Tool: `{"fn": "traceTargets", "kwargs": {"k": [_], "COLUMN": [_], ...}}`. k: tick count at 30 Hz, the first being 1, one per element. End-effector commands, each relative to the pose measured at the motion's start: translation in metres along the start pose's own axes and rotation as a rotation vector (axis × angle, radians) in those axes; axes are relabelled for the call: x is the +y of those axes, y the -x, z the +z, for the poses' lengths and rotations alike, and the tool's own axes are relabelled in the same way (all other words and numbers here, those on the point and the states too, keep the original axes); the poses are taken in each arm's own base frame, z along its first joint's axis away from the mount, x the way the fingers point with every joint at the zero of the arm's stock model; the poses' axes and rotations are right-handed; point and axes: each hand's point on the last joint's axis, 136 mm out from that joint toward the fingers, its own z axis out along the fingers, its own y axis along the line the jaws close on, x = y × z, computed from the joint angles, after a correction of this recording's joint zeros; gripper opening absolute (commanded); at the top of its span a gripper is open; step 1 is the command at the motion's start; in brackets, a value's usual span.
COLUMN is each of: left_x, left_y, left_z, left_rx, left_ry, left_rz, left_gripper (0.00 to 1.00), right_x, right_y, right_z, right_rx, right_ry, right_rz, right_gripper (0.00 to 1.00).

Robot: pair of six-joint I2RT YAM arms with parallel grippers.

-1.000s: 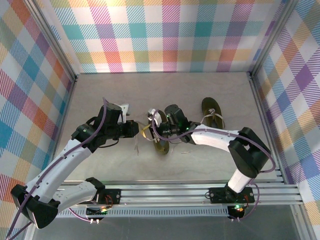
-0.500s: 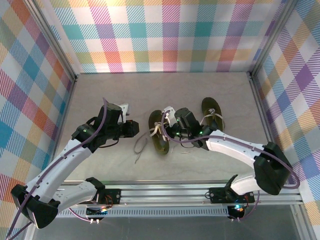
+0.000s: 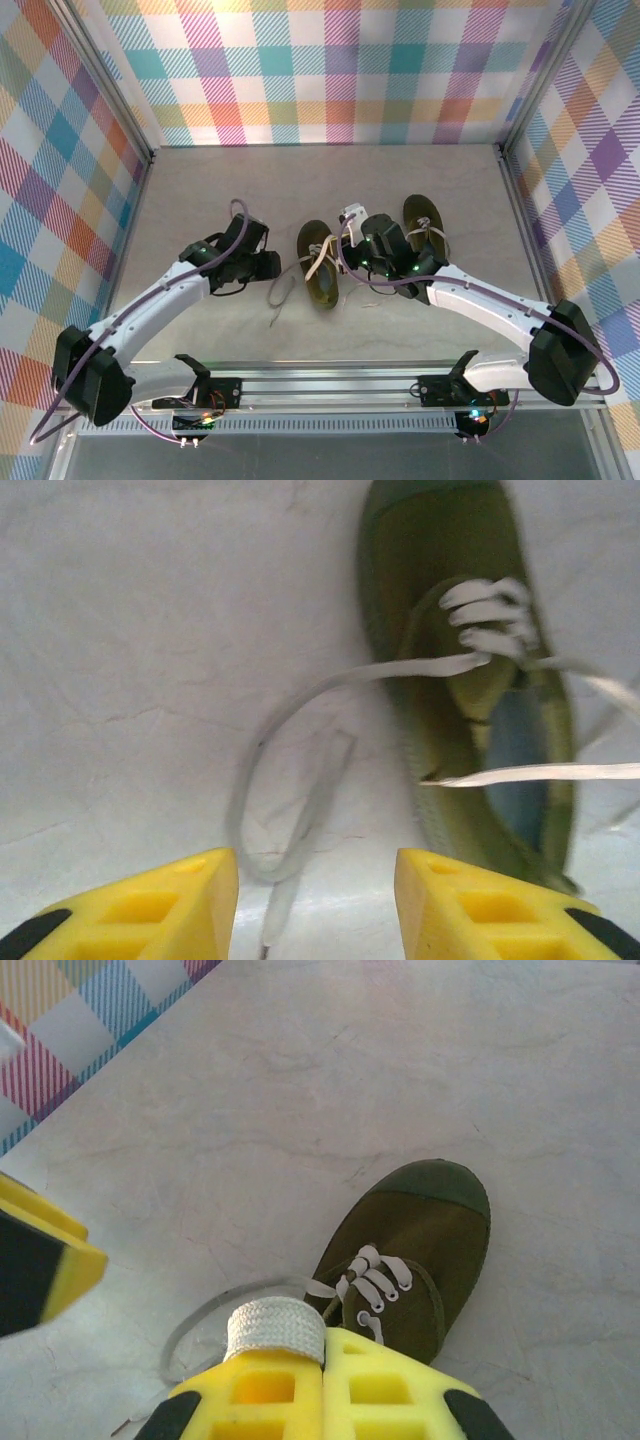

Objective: Tie the shoes

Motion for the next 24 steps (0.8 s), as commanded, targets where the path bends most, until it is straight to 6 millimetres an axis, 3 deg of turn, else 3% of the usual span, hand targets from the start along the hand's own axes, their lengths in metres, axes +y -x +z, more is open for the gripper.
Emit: {"fn": "traceTargets", "kwargs": {"k": [1,7,15,24], "left_x": [0.018,0.036,0.024,0.034], "left_y": [-0.008,-0.033,-0.051,-0.056], "left_z": [0.018,0.045,0.076,0.088], "left_rx": [0.012,0.083,0.14,0.142], "left_ry": [0.102,0.212,0.227,0.284], "left_rz": [-0.042,-0.08,-0.062,-0.079], "left_gripper": [0.47,0.42,0.39,0.34], "right_x": [-0.001,0.0,-0.005,-0.008], "right_y": [0.023,0.024,0.021,0.019], "right_z": [-0.001,0.003,0.001,-0.001], "right_rx": [-0.037,-0.031,-0.024,-0.023], "right_ry": [-0.015,-0.01,-0.02,-0.024], "right_rz": [0.052,0.059,0.068,0.074], "right_gripper": [0.0,0.0,0.0,0.0]}}
